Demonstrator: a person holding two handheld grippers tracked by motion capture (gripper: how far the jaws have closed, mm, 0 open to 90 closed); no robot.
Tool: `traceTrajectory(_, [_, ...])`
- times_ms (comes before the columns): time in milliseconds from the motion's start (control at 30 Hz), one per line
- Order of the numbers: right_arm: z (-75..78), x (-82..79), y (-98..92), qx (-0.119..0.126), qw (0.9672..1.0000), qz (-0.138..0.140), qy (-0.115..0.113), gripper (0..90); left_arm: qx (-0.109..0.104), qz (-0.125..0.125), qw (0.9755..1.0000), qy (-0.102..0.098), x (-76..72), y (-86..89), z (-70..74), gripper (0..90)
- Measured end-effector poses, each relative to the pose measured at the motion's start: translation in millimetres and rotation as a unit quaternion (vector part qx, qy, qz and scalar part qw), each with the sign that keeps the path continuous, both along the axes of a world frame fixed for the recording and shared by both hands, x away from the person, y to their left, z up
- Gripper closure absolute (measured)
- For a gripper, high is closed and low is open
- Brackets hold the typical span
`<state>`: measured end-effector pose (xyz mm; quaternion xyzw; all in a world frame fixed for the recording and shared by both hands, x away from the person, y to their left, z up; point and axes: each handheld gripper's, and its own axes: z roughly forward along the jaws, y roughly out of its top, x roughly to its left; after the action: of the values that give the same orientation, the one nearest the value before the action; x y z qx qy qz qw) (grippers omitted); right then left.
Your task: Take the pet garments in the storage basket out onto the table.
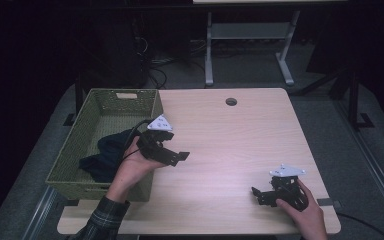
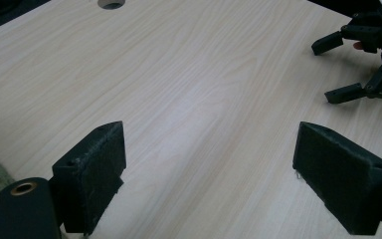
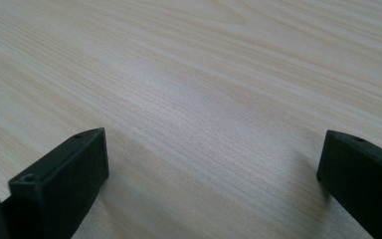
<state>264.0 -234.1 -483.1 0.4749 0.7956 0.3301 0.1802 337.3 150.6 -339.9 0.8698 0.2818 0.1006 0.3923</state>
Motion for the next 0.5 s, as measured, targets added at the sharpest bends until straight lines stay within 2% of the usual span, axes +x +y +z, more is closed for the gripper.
traceTrajectory(100, [0.1, -0.1, 0.2, 0.001, 1.0000, -0.002, 0.001, 0.0, 0.005, 0.003, 1.0000, 0.000, -0.1, 5.8, 0.7, 13.0])
traceTrajectory(500, [0.0, -0.1, 0.2, 0.001, 1.0000, -0.001, 0.001, 0.0, -0.006, 0.029, 0.9996, 0.001, 0.5, 38.1, 9.2, 13.2])
